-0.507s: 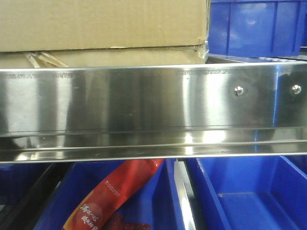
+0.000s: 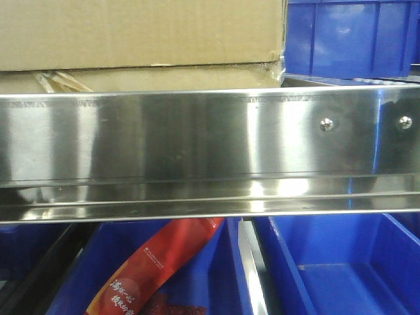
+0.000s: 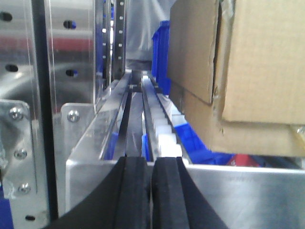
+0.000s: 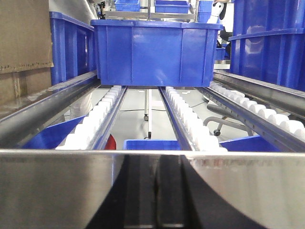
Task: Grab carton from right shelf to conveyor
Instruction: 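Lower both grippers onto the side walls of the brown carton on the shelf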
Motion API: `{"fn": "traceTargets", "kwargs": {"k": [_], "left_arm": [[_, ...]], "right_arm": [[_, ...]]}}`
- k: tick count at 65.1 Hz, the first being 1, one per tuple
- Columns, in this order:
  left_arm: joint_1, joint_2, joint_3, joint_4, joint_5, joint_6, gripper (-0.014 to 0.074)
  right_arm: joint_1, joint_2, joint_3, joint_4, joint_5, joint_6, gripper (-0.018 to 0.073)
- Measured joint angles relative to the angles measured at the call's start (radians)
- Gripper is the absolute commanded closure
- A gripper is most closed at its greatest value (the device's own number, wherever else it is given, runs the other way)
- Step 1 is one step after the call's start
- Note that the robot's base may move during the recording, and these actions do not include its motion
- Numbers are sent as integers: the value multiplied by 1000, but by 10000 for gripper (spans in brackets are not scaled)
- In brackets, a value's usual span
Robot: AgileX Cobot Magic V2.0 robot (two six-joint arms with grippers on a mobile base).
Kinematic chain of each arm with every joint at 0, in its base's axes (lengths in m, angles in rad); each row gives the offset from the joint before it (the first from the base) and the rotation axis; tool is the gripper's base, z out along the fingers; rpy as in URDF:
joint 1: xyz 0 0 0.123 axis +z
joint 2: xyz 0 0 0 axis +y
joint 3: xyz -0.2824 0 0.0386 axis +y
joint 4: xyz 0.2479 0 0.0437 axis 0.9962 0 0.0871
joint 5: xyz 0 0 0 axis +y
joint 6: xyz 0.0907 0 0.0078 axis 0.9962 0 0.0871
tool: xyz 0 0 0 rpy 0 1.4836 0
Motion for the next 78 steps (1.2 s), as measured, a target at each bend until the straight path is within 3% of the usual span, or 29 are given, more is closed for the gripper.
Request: {"fn": "traceTargets", "kwargs": {"k": [27, 35, 41, 48, 54, 62, 66, 78], "left_arm": [[0, 0, 0, 0, -166, 0, 582], [0, -2, -103, 0, -107, 0, 568], [0, 1, -240, 0, -23, 0, 479], [0, 44, -400, 2, 101, 0, 322], [0, 107, -513, 5, 196, 0, 216], [0, 188, -586, 6, 275, 0, 160], [0, 212, -590, 6, 290, 0, 162], [-40, 270, -633, -3, 363, 0, 162]], "right_arm": [[0, 0, -12, 24, -146, 0, 635], [0, -2, -146, 30, -42, 0, 635], [0, 6, -301, 34, 108, 0, 620], [0, 61, -463, 47, 262, 0, 487], [0, 117, -560, 67, 323, 0, 276], [0, 206, -629, 73, 338, 0, 34], [0, 240, -635, 73, 345, 0, -3], [46, 310, -657, 83, 368, 0, 0]]}}
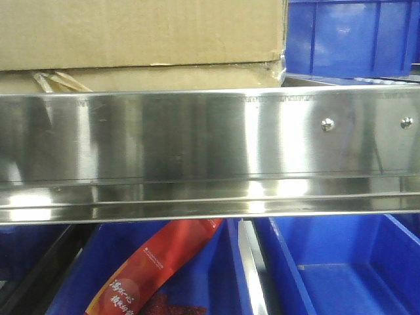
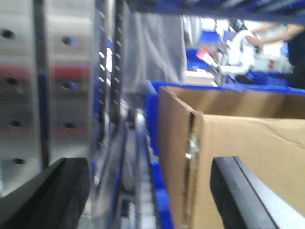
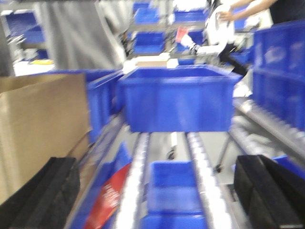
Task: Grab carton from right shelf to conveyor
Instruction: 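Lower both grippers onto the side walls of the brown carton on the shelf, then close both grippers on the carton walls and lift it off the shelf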
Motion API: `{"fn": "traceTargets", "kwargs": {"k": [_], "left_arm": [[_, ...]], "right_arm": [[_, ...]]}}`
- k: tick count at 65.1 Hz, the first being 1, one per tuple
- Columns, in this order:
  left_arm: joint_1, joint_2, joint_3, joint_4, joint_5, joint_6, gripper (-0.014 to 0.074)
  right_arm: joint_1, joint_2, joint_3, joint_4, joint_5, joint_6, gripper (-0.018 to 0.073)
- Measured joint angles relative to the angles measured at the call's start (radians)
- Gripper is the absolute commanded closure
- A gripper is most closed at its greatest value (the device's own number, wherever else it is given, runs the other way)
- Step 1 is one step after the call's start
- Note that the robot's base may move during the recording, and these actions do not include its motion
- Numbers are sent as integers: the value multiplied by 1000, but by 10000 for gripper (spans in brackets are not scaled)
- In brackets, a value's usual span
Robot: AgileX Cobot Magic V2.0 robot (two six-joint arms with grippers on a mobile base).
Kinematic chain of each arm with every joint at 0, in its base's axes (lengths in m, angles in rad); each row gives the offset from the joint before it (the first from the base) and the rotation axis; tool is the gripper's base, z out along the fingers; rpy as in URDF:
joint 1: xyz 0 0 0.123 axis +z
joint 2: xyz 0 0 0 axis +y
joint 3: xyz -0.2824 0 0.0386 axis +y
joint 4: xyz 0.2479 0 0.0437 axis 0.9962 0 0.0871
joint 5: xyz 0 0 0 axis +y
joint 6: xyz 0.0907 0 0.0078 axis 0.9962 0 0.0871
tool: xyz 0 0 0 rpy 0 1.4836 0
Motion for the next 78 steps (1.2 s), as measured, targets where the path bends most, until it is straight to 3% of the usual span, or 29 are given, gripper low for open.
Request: {"fn": "traceTargets", "kwargs": {"k": [21, 31, 43, 57, 67, 78], "left_arm": [[-188, 341, -388, -8, 280, 0, 162], [-243, 560, -593, -8, 401, 0, 162], [-238, 848, -863, -8, 582, -11, 162], [-163, 1098, -1147, -8, 774, -22, 162], [-135, 1226, -1295, -4, 797, -22, 162], [-130, 1294, -1349, 35, 803, -22, 162]], "right_arm": [[205, 294, -313, 76, 131, 0, 0], [287, 519, -534, 80, 235, 0, 0], [312, 825, -865, 41, 464, 25, 0], [320, 1126, -1265, -95, 745, 131, 0], [352, 1300, -1508, -105, 776, 146, 0], [371, 1435, -1631, -104, 783, 172, 0]]}}
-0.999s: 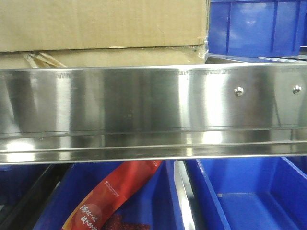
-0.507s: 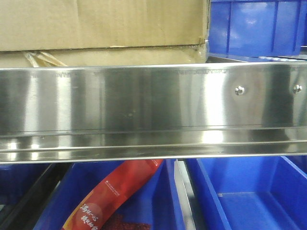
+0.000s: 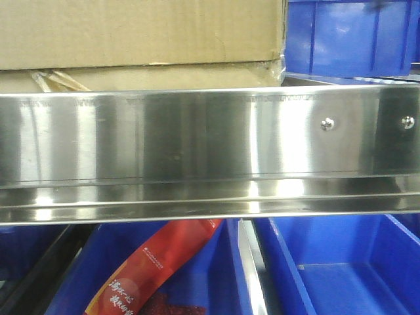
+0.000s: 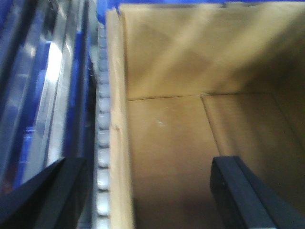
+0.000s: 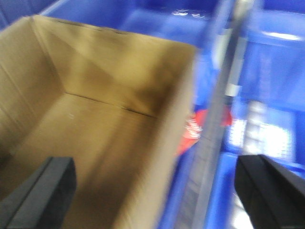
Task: Grab carton from right shelf to conveyor
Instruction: 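Close both grippers on the carton walls and lift it off the shelf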
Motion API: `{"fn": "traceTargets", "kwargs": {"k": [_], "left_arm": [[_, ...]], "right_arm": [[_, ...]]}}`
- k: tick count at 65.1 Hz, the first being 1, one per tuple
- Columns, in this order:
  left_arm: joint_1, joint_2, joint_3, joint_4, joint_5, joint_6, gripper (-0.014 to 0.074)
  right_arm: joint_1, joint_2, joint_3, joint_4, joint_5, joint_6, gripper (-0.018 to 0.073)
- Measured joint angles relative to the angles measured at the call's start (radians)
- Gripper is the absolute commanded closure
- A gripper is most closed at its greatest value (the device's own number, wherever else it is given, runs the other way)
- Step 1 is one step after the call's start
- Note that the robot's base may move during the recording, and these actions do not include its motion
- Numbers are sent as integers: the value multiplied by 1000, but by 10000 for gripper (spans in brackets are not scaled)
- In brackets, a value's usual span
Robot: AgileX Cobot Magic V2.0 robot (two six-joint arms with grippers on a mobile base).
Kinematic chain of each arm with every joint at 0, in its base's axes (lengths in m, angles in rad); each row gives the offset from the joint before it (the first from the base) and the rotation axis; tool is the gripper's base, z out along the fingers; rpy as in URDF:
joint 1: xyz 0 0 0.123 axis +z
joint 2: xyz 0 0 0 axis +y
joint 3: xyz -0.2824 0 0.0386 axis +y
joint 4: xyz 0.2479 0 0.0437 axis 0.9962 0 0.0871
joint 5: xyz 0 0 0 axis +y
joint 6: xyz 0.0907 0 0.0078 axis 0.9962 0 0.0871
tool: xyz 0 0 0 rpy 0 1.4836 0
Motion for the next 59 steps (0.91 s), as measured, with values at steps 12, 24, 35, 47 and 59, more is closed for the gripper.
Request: {"fn": "traceTargets", "kwargs": {"k": [12, 24, 35, 47, 59], "left_arm": [[31, 61, -2, 8, 6, 0, 162], [74, 114, -2, -29, 6, -2, 162], [81, 154, -2, -31, 6, -2, 222], [81, 167, -2, -35, 6, -2, 606], [81, 168, -2, -44, 10, -2, 596]], "right_arm": [[0, 103, -14, -4, 2, 14, 0], [0, 166, -14, 0, 2, 14, 0], [0, 194, -14, 2, 2, 16, 48], [0, 212, -14, 2, 2, 16, 478], [2, 220, -16, 4, -5, 26, 619]]}}
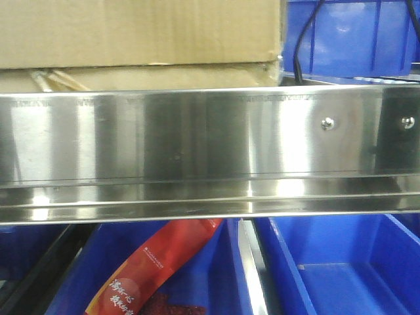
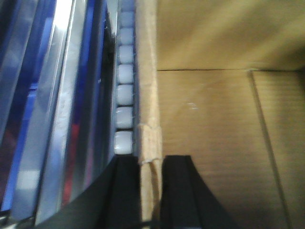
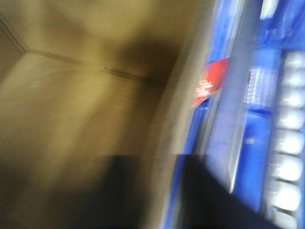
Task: Grab carton from right shelf to conveyor
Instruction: 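Close both grippers on the carton walls and lift it off the shelf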
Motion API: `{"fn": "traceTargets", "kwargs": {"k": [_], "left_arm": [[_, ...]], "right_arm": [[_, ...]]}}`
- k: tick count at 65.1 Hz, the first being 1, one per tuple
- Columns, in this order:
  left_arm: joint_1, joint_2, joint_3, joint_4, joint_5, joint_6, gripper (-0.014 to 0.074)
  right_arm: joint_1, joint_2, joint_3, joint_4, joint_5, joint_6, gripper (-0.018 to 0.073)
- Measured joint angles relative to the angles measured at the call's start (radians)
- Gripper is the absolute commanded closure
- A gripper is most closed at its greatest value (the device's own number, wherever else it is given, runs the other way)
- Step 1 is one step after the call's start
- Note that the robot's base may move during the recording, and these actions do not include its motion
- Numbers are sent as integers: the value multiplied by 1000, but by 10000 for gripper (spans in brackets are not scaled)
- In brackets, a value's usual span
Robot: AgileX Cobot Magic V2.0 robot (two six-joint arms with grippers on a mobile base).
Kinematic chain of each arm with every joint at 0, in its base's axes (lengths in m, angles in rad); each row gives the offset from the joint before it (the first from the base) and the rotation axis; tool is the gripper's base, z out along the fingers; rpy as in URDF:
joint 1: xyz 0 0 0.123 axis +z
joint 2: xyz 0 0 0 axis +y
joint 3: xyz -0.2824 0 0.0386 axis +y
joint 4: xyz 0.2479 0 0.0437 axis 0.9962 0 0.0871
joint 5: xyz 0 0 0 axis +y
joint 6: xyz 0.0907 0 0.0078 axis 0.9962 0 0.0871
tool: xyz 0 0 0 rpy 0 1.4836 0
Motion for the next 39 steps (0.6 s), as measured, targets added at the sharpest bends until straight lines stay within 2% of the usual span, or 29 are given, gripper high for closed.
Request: {"fn": "traceTargets", "kwargs": {"k": [15, 25, 39], "left_arm": [[0, -27, 0, -7, 7, 0, 605], [-8, -126, 0, -20, 12, 0, 605], [-99, -288, 0, -11, 12, -10, 605]], "right_arm": [[0, -28, 2, 0, 9, 2, 628], [0, -118, 2, 0, 15, 4, 628], [2, -279, 11, -13, 24, 4, 628]]}}
